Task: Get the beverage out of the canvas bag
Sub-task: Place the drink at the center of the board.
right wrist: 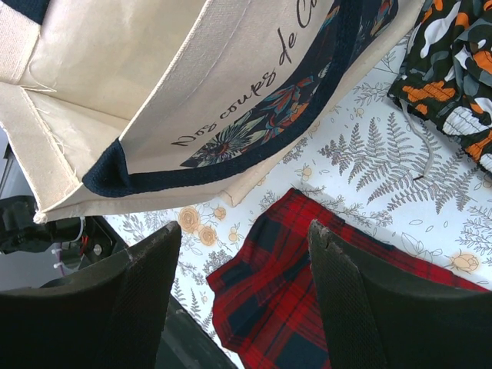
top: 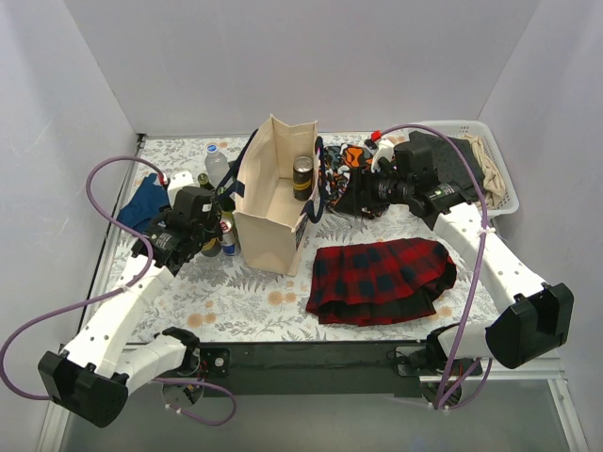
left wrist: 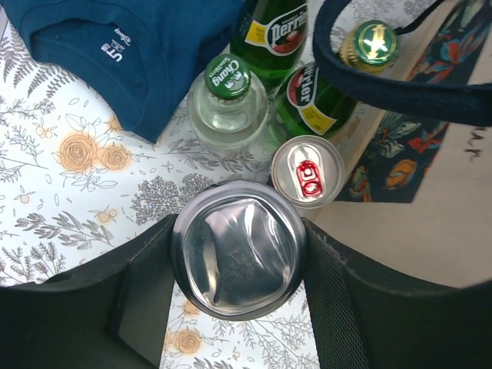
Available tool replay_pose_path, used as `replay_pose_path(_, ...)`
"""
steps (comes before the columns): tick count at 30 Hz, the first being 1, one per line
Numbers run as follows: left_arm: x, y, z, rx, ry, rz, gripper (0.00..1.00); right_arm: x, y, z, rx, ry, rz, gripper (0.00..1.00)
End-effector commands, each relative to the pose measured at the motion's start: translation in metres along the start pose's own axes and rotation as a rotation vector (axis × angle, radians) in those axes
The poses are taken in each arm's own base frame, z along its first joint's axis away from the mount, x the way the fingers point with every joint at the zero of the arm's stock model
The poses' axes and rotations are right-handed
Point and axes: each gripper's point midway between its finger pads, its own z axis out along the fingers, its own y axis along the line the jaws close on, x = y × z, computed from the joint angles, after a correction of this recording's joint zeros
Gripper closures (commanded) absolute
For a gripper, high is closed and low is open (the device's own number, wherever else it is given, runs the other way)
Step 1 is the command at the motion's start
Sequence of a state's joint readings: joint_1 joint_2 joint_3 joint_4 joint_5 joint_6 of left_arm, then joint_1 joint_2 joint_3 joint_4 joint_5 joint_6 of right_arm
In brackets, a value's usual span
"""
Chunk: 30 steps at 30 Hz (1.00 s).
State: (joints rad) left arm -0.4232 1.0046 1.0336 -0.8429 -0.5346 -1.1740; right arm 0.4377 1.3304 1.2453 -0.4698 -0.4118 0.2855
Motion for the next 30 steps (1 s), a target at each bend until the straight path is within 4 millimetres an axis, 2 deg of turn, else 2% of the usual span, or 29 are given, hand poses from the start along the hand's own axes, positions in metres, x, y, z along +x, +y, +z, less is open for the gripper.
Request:
replay_pose_path(1,-0.022,0.0,0.008,0.034,-0.091,-0.067,1.0,-0.007,0.002,-0.004,-0.002,-0.034,-0.019,0.27)
replay_pose_path(5,-0.017,0.001,0.019,0.045,-0.085,-0.07,1.0,-0.008,0.001,-0.004,0.0,-0.035,-0.021,0.27)
replay_pose_path(12,0.004,0.006,0.039,0.02,-0.046,-0.053,1.0,-0.008,0.001,-0.002,-0.002,-0.03,-0.018,0.27)
replay_pose_path(20,0.007,0.006,0.052,0.007,-0.04,-0.068,0.99,-0.008,0.002,-0.001,-0.004,-0.029,-0.018,0.27)
replay_pose_path(23,0.008,0.007,0.055,0.003,-0.037,-0.069,0.94,-0.008,0.001,-0.002,-0.002,-0.031,-0.019,0.27)
replay_pose_path(25,0.008,0.008,0.056,-0.001,-0.04,-0.072,0.85,-0.008,0.001,-0.002,0.0,-0.03,-0.018,0.27)
replay_pose_path(30,0.013,0.01,0.061,-0.01,-0.025,-0.064,0.77,-0.008,0.0,-0.001,0.002,-0.028,-0.016,0.27)
